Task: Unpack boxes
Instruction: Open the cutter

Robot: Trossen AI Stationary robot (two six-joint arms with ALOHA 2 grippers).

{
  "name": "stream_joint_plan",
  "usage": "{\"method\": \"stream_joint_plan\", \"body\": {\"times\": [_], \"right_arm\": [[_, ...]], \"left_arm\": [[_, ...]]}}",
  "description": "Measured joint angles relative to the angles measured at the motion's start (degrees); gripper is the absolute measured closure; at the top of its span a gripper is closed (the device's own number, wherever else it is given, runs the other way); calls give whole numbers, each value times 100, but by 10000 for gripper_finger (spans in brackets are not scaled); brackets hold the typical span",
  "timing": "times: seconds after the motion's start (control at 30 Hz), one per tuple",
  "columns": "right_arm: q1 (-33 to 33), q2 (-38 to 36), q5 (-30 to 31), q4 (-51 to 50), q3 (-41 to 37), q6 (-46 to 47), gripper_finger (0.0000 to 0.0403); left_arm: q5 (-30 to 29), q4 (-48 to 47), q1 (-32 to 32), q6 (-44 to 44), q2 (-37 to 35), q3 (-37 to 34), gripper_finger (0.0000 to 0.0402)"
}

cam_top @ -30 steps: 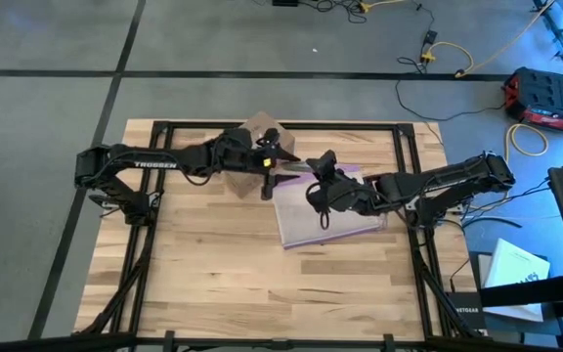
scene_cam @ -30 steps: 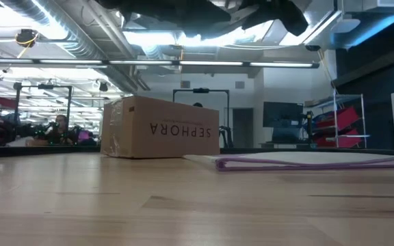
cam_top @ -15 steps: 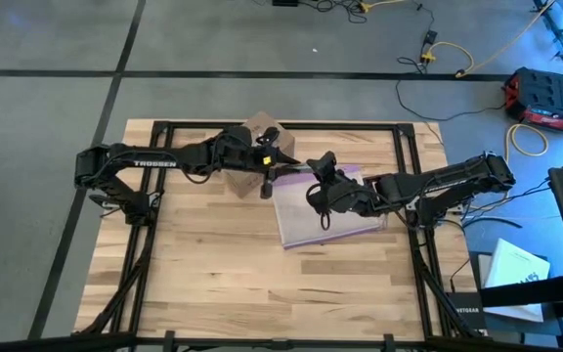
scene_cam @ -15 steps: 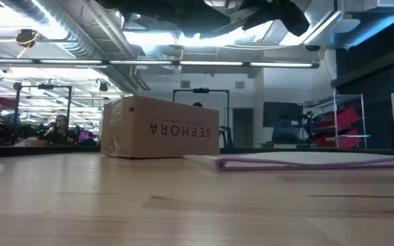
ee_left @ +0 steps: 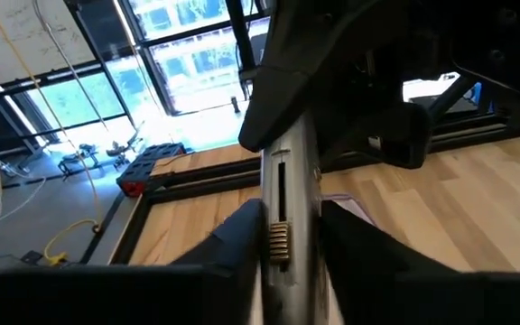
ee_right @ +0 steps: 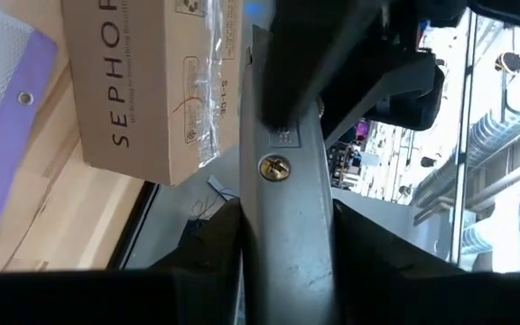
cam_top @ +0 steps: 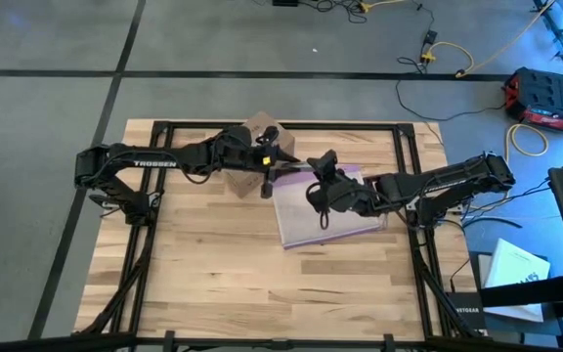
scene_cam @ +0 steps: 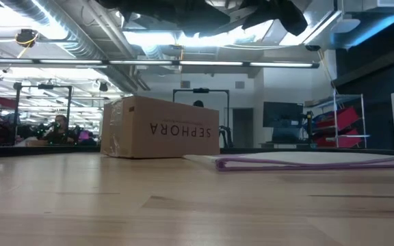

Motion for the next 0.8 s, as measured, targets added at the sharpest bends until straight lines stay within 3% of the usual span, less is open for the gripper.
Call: {"method": "stream_joint_plan", "body": {"times": [0.13, 0.23, 0.33, 0.57, 0.8], "right_arm": [[-4, -4, 72, 139, 13, 1, 290], [-4, -4, 70, 222, 13, -29, 290], [-4, -4, 68, 193, 13, -50, 290], [-1, -4, 70, 104, 12, -176, 290], [0, -4, 69, 108, 11, -209, 290]], "left_arm": [[4, -103, 19, 7, 8, -11, 211], [-3, -59, 24, -20, 9, -11, 199], [-23, -57, 44, -41, 9, -11, 222], [7, -76, 51, -155, 9, -11, 329], [4, -96, 51, -97, 9, -11, 331]]}}
